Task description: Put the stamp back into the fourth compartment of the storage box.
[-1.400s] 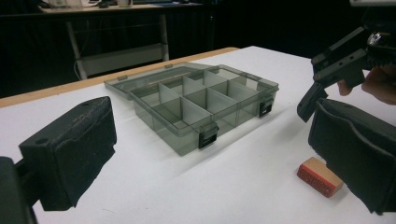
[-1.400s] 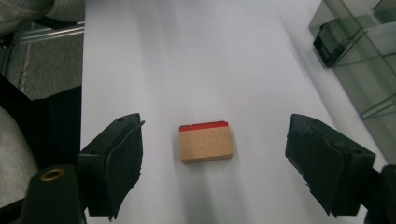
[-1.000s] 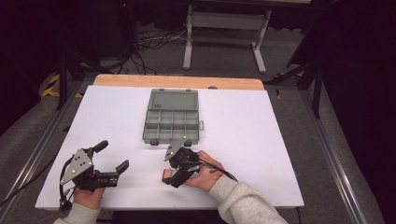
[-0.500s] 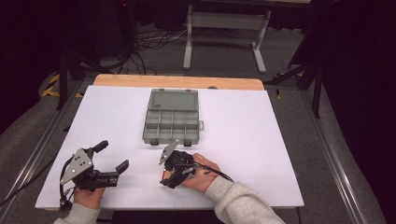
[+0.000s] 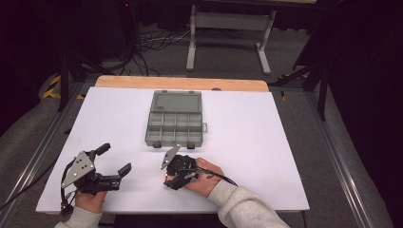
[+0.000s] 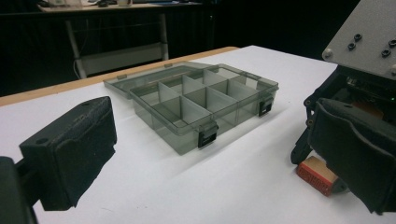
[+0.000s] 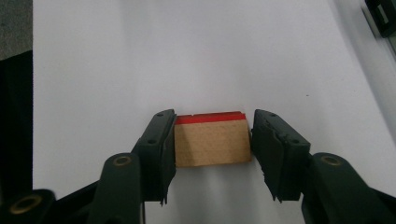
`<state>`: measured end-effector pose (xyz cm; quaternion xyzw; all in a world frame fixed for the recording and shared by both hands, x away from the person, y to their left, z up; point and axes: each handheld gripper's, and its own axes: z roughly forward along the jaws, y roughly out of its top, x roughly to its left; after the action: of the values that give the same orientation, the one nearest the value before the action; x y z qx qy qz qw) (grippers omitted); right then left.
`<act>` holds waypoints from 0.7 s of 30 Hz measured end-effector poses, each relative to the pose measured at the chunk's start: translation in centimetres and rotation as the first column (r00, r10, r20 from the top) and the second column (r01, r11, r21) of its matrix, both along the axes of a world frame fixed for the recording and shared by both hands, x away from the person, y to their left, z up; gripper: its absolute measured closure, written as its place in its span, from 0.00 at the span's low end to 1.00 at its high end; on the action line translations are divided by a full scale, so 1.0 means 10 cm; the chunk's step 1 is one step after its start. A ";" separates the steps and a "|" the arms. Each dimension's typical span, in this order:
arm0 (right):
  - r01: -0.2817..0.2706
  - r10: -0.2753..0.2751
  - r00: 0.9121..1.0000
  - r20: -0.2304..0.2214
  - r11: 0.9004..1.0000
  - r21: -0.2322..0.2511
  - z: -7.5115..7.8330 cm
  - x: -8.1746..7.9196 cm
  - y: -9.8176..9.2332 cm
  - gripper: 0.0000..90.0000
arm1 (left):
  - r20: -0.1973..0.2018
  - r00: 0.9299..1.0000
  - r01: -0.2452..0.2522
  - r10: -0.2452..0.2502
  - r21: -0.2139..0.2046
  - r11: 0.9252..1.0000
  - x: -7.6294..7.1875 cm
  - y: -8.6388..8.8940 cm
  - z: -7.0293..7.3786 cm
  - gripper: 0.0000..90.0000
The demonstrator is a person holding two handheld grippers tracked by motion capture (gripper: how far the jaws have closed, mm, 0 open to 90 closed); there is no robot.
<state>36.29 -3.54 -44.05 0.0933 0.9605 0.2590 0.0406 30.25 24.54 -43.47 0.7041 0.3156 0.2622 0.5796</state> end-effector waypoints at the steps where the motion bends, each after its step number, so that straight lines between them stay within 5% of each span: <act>1: -0.001 0.001 1.000 0.003 1.000 -0.002 0.00 0.00 0.00 0.58 | -0.002 1.000 0.001 -0.001 -0.001 1.000 0.00 0.00 0.00 0.02; 21: -0.013 0.013 1.000 0.019 1.000 -0.001 0.02 -0.03 0.00 0.61 | 0.001 1.000 0.001 -0.001 -0.002 1.000 0.00 -0.01 0.00 0.02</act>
<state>36.01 -3.51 -43.90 0.0846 0.9607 0.2598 0.0481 30.21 24.49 -43.47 0.7035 0.3149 0.2620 0.5807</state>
